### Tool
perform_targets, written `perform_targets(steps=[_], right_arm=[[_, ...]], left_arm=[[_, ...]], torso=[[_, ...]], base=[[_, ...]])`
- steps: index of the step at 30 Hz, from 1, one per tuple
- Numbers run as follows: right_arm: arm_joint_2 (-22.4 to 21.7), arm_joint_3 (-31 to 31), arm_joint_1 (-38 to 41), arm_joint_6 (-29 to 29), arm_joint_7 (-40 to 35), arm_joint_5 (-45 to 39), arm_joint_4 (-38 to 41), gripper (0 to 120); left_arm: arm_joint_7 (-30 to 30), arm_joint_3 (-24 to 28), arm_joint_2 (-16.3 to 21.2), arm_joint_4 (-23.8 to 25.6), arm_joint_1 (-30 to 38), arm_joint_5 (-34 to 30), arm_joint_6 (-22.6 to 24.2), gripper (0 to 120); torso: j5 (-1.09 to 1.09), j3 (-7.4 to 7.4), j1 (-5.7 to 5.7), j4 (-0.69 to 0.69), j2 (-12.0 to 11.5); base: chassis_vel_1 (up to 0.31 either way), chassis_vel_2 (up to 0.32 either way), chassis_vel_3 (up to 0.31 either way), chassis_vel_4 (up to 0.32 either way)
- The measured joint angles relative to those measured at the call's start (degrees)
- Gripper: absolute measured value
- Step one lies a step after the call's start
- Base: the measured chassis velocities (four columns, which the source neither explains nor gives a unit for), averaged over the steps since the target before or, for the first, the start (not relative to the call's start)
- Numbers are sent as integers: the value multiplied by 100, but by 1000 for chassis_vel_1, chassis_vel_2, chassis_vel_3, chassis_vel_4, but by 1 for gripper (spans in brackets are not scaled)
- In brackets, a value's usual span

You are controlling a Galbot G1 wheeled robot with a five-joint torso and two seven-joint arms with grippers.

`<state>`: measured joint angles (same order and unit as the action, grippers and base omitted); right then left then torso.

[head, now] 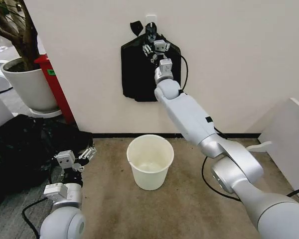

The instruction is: Place the garbage bag over the trash bin.

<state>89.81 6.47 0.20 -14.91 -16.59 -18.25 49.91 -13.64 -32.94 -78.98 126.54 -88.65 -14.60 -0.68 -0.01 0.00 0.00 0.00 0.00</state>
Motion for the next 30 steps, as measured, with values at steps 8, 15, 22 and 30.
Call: perform_targets(steps=[8, 15, 22, 30], right_arm=[[28, 45, 4, 2, 3, 53, -62, 44], [16, 36, -30, -20, 10, 110, -108, 39], [6, -16, -26, -25, 0, 174, -159, 39], [22, -38, -26, -28, -26, 214, -213, 39]], left_arm=[[-68, 1, -6, -1, -8, 19, -8, 100], [-77, 27, -13, -34, 9, 42, -8, 100], [-77, 57, -20, -68, 17, 52, -8, 100], [-88, 57, -19, -97, 26, 56, -10, 100]], torso=[[1, 0, 0, 0, 0], [1, 0, 0, 0, 0], [1, 0, 0, 0, 0], [1, 0, 0, 0, 0]], base=[[0, 0, 0, 0], [0, 0, 0, 0], [0, 0, 0, 0], [0, 0, 0, 0]])
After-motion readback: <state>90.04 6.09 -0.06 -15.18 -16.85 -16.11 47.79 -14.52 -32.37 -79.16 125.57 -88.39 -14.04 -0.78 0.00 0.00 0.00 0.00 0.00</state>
